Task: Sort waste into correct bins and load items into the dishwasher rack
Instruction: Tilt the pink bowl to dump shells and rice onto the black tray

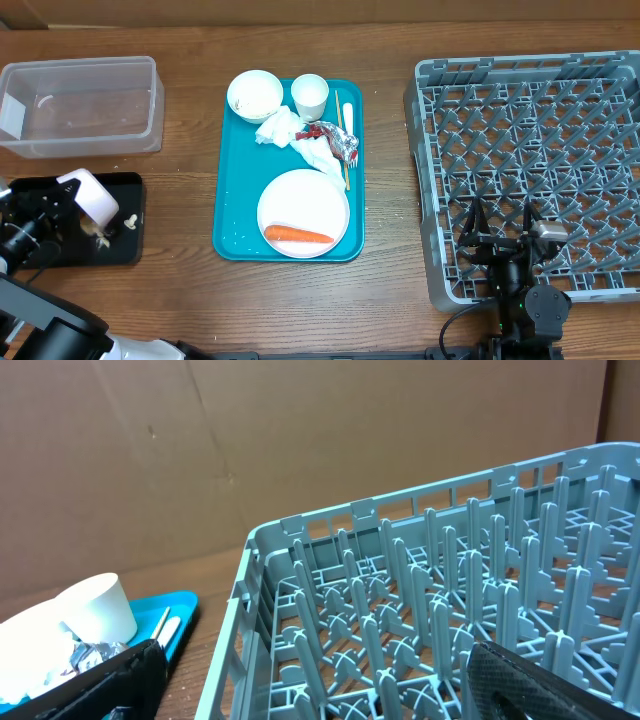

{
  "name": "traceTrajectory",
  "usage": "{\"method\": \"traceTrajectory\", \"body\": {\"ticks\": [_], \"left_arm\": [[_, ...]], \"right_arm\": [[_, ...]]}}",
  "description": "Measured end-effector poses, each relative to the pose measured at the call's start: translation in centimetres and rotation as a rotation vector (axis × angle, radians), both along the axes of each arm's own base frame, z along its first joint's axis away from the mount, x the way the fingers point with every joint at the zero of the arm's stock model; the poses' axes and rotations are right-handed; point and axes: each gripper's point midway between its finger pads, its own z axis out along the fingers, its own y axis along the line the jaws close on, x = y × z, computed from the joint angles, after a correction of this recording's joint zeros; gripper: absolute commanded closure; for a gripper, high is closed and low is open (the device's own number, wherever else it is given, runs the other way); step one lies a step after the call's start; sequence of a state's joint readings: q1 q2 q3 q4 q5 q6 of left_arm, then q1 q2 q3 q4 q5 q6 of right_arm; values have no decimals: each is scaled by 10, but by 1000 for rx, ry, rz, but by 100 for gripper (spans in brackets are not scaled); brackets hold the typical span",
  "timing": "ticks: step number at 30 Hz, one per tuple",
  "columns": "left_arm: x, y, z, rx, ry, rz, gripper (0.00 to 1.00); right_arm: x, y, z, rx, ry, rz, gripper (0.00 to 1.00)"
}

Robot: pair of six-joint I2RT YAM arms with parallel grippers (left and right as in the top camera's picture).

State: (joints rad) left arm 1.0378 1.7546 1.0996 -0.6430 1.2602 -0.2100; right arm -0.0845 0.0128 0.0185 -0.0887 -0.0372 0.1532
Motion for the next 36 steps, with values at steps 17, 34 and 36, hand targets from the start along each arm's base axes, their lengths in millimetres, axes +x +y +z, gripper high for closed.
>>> {"method": "traceTrajectory", "body": {"ticks": [17,34,36], "left_arm": [[7,0,-4,-227,-144,-43,96],[1,6,2,-258,-175,-27,96],[1,5,2,-239,-185,-31,96]], "right_arm": [[0,0,0,1,0,0,0],[0,0,0,0,0,-1,0],[0,0,0,0,0,0,0]]}}
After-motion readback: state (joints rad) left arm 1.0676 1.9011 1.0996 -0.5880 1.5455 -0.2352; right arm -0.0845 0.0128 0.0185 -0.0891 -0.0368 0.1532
